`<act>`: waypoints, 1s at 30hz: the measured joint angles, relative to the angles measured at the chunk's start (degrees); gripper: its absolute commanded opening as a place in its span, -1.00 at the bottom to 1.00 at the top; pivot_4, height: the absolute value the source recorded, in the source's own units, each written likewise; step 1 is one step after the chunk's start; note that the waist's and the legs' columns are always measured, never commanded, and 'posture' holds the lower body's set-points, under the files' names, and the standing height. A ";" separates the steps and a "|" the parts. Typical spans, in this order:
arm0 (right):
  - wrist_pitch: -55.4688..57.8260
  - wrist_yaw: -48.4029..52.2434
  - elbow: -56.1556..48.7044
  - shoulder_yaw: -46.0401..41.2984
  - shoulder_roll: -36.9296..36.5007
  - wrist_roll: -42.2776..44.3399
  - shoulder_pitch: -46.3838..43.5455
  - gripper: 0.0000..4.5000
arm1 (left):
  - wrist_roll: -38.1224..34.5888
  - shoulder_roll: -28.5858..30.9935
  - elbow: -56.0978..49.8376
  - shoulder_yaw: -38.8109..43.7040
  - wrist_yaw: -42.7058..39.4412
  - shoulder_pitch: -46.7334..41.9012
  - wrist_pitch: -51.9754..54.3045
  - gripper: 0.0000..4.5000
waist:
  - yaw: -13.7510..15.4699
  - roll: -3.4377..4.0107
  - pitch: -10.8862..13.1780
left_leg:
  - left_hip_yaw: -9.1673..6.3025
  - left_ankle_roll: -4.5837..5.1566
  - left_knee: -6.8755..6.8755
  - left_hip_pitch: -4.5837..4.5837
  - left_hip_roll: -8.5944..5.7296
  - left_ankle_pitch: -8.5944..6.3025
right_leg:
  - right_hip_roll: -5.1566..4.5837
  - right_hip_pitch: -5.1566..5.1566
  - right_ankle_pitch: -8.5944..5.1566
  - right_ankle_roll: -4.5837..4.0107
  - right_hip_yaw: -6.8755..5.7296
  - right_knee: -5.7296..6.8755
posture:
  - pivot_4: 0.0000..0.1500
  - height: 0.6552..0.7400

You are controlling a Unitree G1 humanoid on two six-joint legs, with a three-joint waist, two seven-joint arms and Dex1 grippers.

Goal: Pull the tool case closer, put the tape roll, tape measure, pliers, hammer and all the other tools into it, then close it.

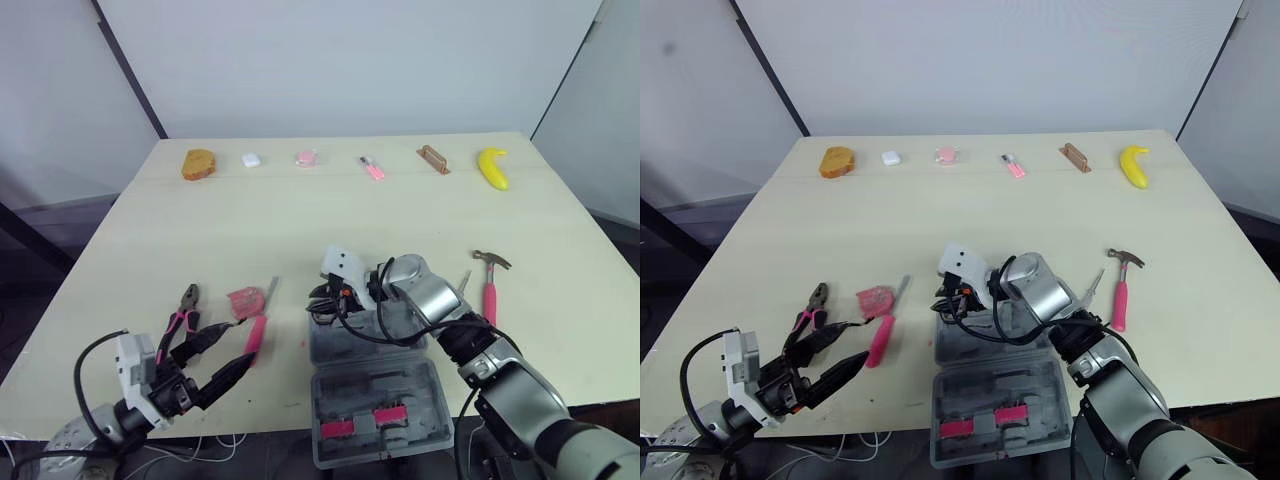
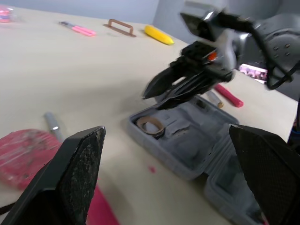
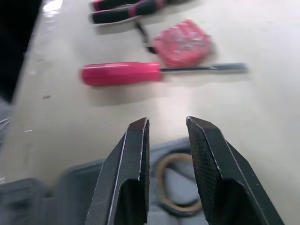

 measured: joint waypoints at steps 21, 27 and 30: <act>-22.70 -5.34 16.00 0.61 1.54 -6.37 2.71 -0.41 | -2.32 0.42 -17.68 -1.98 11.68 1.47 10.01 1.00 | 0.12 0.12 -0.17 | 0.13 0.00 -0.03 0.30 0.03 0.00 | 0.05 0.20 0.00 0.00 0.14 0.03 | 1.00 1.00; -23.42 -5.73 4.40 -9.99 0.39 4.19 11.36 -0.41 | -2.63 0.74 -16.51 -0.37 12.37 2.07 10.48 1.00 | 0.23 0.14 -0.10 | 0.09 0.01 -0.01 0.14 0.03 0.00 | 0.05 0.14 0.00 0.01 0.11 -0.01 | 1.00 1.00; -20.88 -4.56 -10.57 -13.94 -3.99 9.09 15.94 -0.41 | -2.67 0.75 -16.56 0.16 13.86 2.85 11.01 1.00 | 0.31 0.13 -0.10 | 0.05 0.02 -0.02 0.14 0.04 -0.01 | 0.07 0.15 -0.01 0.01 0.06 -0.03 | 1.00 1.00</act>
